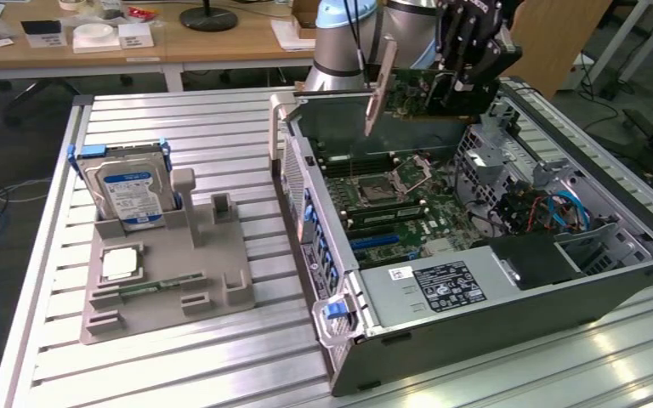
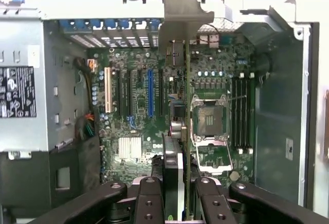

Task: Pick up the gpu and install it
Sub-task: 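Insert the gpu into the slot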

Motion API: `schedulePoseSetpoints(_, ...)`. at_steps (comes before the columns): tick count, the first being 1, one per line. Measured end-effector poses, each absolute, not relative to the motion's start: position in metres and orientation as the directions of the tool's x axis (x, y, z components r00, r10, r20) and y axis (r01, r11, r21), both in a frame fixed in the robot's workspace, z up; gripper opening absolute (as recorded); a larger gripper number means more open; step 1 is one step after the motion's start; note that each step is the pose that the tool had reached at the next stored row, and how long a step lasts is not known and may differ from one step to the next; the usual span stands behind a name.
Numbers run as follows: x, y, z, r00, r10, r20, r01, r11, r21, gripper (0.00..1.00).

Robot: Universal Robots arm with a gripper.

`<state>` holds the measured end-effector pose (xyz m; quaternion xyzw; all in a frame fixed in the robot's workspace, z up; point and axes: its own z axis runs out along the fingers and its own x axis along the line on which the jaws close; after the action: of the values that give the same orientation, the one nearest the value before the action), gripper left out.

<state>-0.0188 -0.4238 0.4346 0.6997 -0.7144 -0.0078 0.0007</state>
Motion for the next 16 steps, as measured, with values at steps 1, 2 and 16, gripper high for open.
schedulePoseSetpoints(1, -0.0188, -0.4238, 0.4346, -0.005, -1.000, -0.010, -1.000, 0.005, 0.012, 0.28)
schedulePoseSetpoints(2, -0.0188, -0.4238, 0.4345, 0.012, -1.000, -0.010, -1.000, -0.012, 0.012, 0.28)
schedulePoseSetpoints(16, -0.0188, -0.4239, 0.4328, 0.235, -0.972, -0.010, -0.972, -0.235, 0.012, 0.28)
